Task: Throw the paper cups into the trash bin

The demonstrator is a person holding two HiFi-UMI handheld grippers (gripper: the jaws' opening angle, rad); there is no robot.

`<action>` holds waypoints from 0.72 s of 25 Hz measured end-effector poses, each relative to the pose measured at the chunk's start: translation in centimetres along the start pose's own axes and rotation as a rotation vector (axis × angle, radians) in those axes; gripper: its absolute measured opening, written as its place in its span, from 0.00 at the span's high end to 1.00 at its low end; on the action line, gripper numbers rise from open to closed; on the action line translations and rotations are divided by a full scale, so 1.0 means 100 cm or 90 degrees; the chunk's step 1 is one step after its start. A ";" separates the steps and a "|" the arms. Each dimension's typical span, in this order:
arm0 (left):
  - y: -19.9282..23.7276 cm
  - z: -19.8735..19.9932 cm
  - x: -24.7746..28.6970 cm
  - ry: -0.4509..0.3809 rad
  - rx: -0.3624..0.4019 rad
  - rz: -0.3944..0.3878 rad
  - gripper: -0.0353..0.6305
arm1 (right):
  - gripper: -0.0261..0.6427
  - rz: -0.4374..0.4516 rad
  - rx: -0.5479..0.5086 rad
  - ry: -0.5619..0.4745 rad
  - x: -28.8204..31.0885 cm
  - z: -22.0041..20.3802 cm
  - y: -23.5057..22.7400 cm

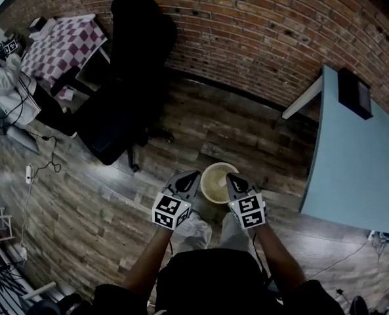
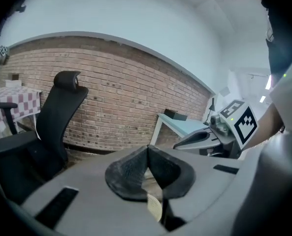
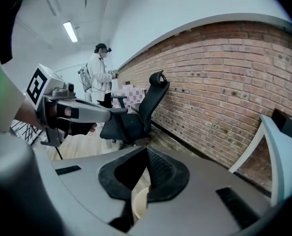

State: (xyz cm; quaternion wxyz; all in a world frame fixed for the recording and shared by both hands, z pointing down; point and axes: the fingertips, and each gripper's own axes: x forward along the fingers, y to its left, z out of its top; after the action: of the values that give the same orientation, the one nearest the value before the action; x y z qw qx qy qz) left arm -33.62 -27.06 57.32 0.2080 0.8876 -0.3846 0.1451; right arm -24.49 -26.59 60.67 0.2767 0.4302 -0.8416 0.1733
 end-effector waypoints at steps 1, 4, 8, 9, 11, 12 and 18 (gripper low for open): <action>0.000 0.006 -0.006 -0.010 0.003 0.000 0.94 | 0.95 0.000 -0.007 -0.005 -0.002 0.008 0.004; -0.001 0.024 -0.020 -0.040 0.002 -0.004 0.94 | 0.95 0.008 -0.008 -0.030 -0.008 0.031 0.014; 0.004 0.047 -0.038 -0.071 0.018 0.002 0.94 | 0.95 0.011 0.021 -0.078 -0.016 0.063 0.030; 0.006 0.053 -0.044 -0.081 0.021 0.006 0.94 | 0.95 0.012 0.027 -0.092 -0.018 0.071 0.035; 0.010 0.065 -0.056 -0.102 0.030 0.012 0.94 | 0.95 0.017 0.031 -0.122 -0.022 0.089 0.045; 0.012 0.072 -0.061 -0.113 0.036 0.013 0.94 | 0.95 0.020 0.031 -0.137 -0.023 0.099 0.051; 0.011 0.115 -0.094 -0.161 0.066 0.011 0.94 | 0.95 0.032 0.019 -0.217 -0.047 0.157 0.080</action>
State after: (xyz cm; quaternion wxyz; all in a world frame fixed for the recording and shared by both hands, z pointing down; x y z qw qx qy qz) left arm -39.52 -27.44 43.66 0.1107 0.9050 -0.4072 0.0537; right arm -33.77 -27.47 45.01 0.1191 0.4363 -0.8842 0.1170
